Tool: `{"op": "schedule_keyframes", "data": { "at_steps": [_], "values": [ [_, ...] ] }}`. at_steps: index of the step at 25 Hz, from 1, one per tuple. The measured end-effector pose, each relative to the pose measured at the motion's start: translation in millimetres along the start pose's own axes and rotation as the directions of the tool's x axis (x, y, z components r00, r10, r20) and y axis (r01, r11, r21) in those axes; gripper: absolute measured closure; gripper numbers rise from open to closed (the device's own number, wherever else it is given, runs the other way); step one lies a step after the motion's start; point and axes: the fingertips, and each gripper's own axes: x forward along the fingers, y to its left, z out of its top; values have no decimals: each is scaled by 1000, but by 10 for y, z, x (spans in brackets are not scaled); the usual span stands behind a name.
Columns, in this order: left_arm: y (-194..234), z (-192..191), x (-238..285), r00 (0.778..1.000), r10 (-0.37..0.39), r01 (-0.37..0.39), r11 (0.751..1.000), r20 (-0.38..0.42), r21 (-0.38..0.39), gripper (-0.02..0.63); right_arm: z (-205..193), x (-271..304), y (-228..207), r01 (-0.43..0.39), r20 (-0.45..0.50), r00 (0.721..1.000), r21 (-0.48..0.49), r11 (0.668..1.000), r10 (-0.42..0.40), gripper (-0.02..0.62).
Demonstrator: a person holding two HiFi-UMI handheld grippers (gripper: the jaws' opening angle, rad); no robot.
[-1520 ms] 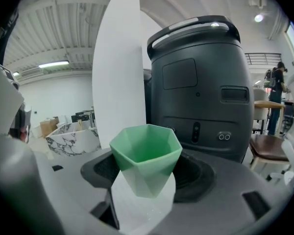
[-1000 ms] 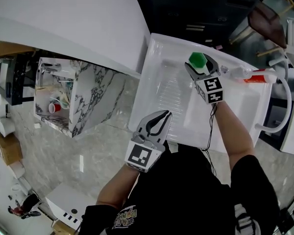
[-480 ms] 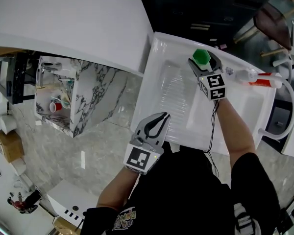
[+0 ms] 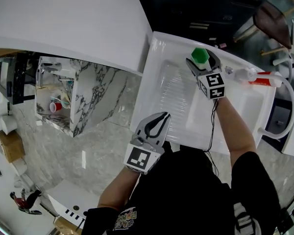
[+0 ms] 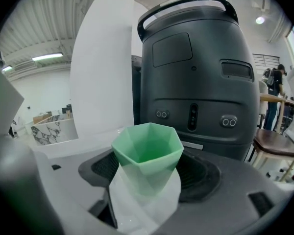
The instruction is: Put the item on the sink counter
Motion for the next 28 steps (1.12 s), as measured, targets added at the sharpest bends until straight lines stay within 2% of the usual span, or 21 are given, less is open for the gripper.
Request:
{"op": "schedule_keyframes", "data": {
  "at_steps": [8,14,22,28],
  "values": [
    [-126,-2,-23,1000,-2,2,1000,10,5,584,11,-208,-55,37,16,999,38,999,-38,179],
    [-328,11,-6,999,-24,23,999,32,37,584,99,-590,-47,45,67,996,80,996,-51,179],
    [-744,21,-25,996,-35,30,997,76,70,584,276,-1261,169,-16,144,990,86,996,4,179],
    [-965,82,-148,992,11,-18,998,125,58,584,410,-1786,407,-87,192,978,40,995,78,184]
  ]
}}
